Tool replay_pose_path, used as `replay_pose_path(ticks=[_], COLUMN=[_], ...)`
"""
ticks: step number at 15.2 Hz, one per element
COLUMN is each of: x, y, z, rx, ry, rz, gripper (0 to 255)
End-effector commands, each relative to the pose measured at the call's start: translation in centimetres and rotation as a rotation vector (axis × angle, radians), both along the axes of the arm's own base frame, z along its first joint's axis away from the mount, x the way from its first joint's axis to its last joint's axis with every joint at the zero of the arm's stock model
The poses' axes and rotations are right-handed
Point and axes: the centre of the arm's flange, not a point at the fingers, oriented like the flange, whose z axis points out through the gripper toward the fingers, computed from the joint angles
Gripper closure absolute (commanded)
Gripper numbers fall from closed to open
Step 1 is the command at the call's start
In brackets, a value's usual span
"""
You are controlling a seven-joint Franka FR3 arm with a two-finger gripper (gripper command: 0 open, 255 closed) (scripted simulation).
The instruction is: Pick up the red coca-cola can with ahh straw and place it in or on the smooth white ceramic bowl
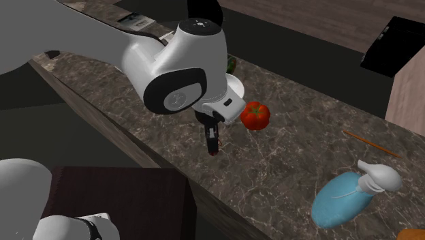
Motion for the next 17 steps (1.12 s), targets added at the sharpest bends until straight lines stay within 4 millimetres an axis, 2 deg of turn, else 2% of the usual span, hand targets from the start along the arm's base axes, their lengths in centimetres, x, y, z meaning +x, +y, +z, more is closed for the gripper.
replay_pose_path(ticks=[1,5,6,15,17], x=[0.0,0.0,0.0,0.0,0.0], y=[0.0,0.0,0.0,0.0,0.0], z=[-0.2,-0.2,-0.2,-0.2,0.9], rx=[0.0,0.0,0.0,0.0,0.0], ry=[0.0,0.0,0.0,0.0,0.0], rz=[0.0,0.0,0.0,0.0,0.0], gripper=[0,0,255,255,255])
